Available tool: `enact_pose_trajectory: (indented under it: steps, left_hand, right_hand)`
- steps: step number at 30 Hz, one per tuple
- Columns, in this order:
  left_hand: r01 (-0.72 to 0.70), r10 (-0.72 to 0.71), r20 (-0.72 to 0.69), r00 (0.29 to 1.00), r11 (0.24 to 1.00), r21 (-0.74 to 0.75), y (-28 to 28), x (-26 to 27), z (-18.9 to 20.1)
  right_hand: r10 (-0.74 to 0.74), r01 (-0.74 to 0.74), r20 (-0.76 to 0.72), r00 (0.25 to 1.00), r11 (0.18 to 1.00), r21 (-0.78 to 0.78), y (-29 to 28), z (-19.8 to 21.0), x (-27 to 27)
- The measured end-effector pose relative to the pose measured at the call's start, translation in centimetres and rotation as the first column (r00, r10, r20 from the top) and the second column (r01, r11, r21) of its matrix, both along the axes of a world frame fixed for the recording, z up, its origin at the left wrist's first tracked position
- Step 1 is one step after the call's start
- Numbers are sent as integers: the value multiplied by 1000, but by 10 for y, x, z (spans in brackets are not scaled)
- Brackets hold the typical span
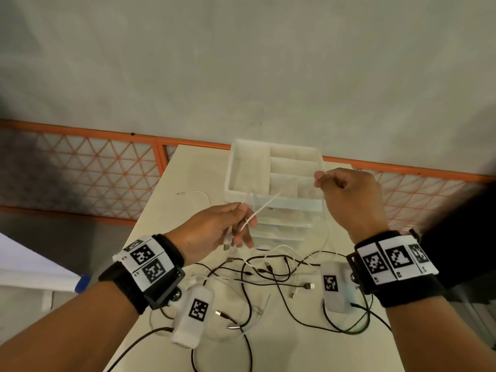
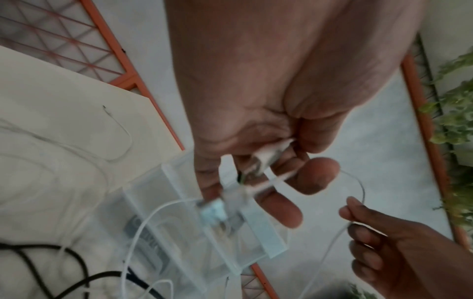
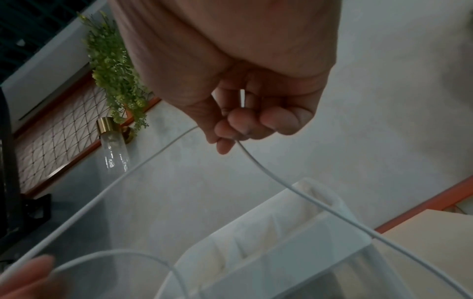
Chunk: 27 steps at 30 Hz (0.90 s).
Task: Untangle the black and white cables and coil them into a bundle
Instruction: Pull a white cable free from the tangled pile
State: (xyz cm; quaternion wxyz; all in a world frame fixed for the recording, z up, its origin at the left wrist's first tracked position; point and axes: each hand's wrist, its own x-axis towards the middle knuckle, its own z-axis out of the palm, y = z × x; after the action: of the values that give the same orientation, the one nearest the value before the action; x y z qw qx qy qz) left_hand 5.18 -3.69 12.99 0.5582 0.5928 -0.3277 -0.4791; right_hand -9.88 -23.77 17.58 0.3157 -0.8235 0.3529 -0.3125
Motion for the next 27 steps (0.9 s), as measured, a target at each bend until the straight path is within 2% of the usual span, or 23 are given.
enact_pose_trajectory:
  steps: [2, 4, 5, 7, 9, 11, 13, 15, 17, 19, 21, 23, 25, 27]
  left_hand:
    - [36, -34, -28, 999, 998, 55, 2, -2, -3]
    - [68, -63, -51, 997, 992, 109, 2, -6, -1]
    - [70, -65, -45, 997, 990, 124, 0, -9, 2]
    - [83, -92, 57, 994, 986, 147, -3, -15, 13]
    - [126, -163, 224, 961, 977, 171, -9, -24, 27]
    - [134, -184, 376, 908, 979, 155, -16, -33, 43]
    - [72, -89, 455, 886, 996, 54, -20, -39, 61]
    - [-47, 87, 368, 926, 992, -116, -20, -35, 74]
    - [-133, 184, 241, 953, 968, -215, -16, -26, 76]
    - [-141, 181, 294, 938, 978, -152, -7, -15, 60]
    - [-123, 87, 465, 881, 991, 47, 1, -6, 27]
    - [-126, -42, 577, 816, 961, 248, 6, -6, -7]
    - [-125, -139, 608, 782, 921, 370, 6, -10, -32]
    - [-133, -184, 608, 772, 889, 438, 1, -18, -47]
  right_hand:
    - [-54, 53, -37, 998, 998, -20, -9, -4, -7]
    - [-40, 39, -122, 992, 999, -14, -13, -7, -13]
    - [26, -26, -166, 986, 1000, 4, -10, -6, -15]
    - [248, -236, -231, 941, 969, 78, -3, -5, -19]
    - [478, -442, -233, 847, 877, 189, 10, -6, -20]
    - [625, -574, -237, 744, 779, 252, 25, -11, -17]
    - [598, -544, -350, 721, 801, 249, 27, -28, -11]
    - [511, -441, -479, 714, 859, 260, 10, -52, -15]
    - [368, -216, -554, 747, 922, 322, -18, -74, -26]
    - [184, 28, -584, 791, 942, 334, -49, -90, -37]
    - [-18, 163, -492, 870, 954, 252, -71, -85, -40]
    - [-158, 196, -242, 957, 970, 142, -83, -65, -38]
    - [-170, 169, 4, 986, 984, 64, -84, -39, -32]
    - [-88, 89, 134, 987, 996, -1, -77, -25, -27]
